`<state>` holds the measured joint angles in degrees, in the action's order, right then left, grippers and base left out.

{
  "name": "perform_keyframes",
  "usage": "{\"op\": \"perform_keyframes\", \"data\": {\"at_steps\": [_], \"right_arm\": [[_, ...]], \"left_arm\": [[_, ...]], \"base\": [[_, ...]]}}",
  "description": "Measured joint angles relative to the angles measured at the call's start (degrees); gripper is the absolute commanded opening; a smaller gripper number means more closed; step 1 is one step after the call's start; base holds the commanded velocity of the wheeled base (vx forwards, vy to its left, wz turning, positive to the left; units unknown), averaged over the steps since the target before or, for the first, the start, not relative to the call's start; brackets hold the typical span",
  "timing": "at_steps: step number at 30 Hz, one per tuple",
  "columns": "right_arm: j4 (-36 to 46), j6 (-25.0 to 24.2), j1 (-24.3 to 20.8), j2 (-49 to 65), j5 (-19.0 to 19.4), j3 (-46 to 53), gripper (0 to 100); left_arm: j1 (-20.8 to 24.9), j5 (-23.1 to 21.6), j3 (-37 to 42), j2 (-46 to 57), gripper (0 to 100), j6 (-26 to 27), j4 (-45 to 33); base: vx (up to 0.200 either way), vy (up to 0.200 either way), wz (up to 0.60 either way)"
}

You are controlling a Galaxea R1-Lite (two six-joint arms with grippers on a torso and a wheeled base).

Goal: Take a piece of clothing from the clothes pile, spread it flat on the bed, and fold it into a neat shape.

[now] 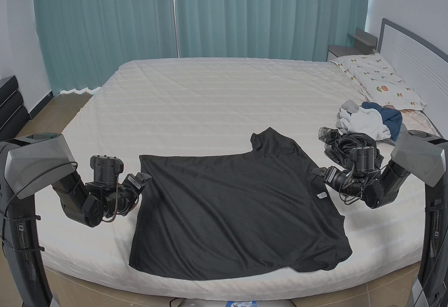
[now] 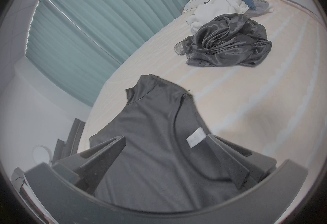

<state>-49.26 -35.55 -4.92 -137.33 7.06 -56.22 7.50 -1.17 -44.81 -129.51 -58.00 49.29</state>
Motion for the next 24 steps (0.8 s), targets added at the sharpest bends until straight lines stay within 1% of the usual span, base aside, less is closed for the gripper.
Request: {"op": "perform_keyframes", "data": {"at_steps": [6, 10, 11, 14, 15, 17, 24], "right_arm": [[1.3, 0.4, -0.2, -6.9, -2.0, -9.6, 100], [1.9, 0.5, -0.5, -10.2, -2.5, -14.9, 100], [2.6, 0.6, -0.6, -11.7, -3.0, -17.2, 0], [3.1, 0.4, -0.7, -13.4, -4.3, -20.2, 0], [3.3, 0.2, -0.7, -14.7, -5.7, -22.4, 0], [3.4, 0.0, -0.6, -15.8, -6.8, -24.5, 0], [3.1, -0.3, -0.3, -18.0, -8.4, -29.5, 0]], "left_arm": [[0.1, -1.2, 1.2, 0.7, 100, -0.3, 0.4], [0.3, -1.4, 1.6, 0.9, 100, -0.4, 0.4], [0.3, -1.5, 1.8, 0.9, 100, -0.4, 0.4], [0.4, -1.5, 2.0, 1.0, 100, -0.4, 0.4], [0.4, -1.5, 2.1, 1.0, 100, -0.4, 0.4], [0.5, -1.5, 2.1, 1.0, 100, -0.4, 0.5], [0.5, -1.5, 2.2, 1.0, 100, -0.3, 0.4]], "base": [[0.0, 0.0, 0.0], [0.0, 0.0, 0.0], [0.0, 0.0, 0.0], [0.0, 0.0, 0.0], [0.0, 0.0, 0.0], [0.0, 0.0, 0.0], [0.0, 0.0, 0.0]]}}
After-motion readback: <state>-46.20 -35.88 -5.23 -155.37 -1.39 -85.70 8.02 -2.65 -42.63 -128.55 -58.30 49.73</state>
